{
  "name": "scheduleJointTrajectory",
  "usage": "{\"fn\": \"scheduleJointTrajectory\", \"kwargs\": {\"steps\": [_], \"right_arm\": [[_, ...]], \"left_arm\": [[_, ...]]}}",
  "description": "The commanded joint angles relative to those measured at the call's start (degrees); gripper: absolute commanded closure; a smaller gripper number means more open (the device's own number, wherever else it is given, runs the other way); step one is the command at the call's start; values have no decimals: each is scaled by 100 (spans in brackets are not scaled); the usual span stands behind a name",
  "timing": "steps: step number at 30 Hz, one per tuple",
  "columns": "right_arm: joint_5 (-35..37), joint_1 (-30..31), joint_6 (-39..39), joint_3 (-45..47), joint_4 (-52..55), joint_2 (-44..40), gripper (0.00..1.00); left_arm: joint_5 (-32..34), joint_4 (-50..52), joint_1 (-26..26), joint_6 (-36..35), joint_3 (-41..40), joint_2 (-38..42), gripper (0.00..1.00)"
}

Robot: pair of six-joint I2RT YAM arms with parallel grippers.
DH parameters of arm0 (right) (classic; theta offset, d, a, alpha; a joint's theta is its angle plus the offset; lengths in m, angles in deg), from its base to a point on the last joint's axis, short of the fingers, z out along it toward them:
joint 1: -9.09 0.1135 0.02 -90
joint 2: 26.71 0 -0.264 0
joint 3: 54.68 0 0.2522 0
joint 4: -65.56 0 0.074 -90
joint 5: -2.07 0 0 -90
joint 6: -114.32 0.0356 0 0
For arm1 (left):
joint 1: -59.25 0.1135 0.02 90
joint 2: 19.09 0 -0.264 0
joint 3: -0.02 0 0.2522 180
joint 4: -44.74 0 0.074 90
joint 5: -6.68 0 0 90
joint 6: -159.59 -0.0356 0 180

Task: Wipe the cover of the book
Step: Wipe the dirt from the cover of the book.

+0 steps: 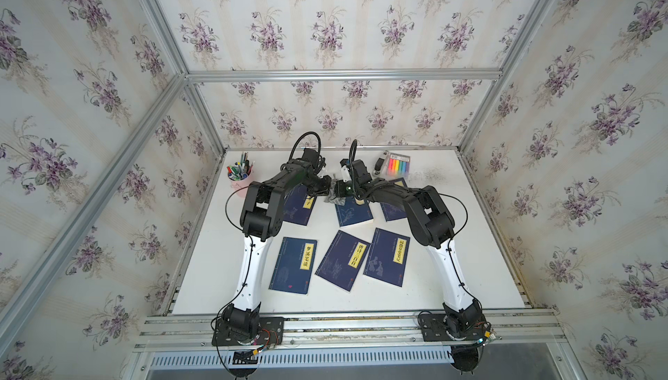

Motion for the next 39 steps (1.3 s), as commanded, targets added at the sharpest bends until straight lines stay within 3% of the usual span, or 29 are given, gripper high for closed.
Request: {"fn": "scheduleJointTrajectory", "kwargs": {"steps": [1, 27, 33, 39], "right_arm": [[-43, 25, 57, 139, 1228, 140, 100], [99, 421, 142, 3531, 264, -1968, 100], [204, 416, 97, 3677, 267, -2038, 100], [360, 366, -38, 2820, 485, -1487, 100]], "left_arm": [[22, 3, -22, 23, -26, -65, 100], [49, 12, -14, 35, -49, -65, 100], [44, 11, -8, 41, -50, -70, 100], [8, -9, -13, 35, -61, -63, 100]]}}
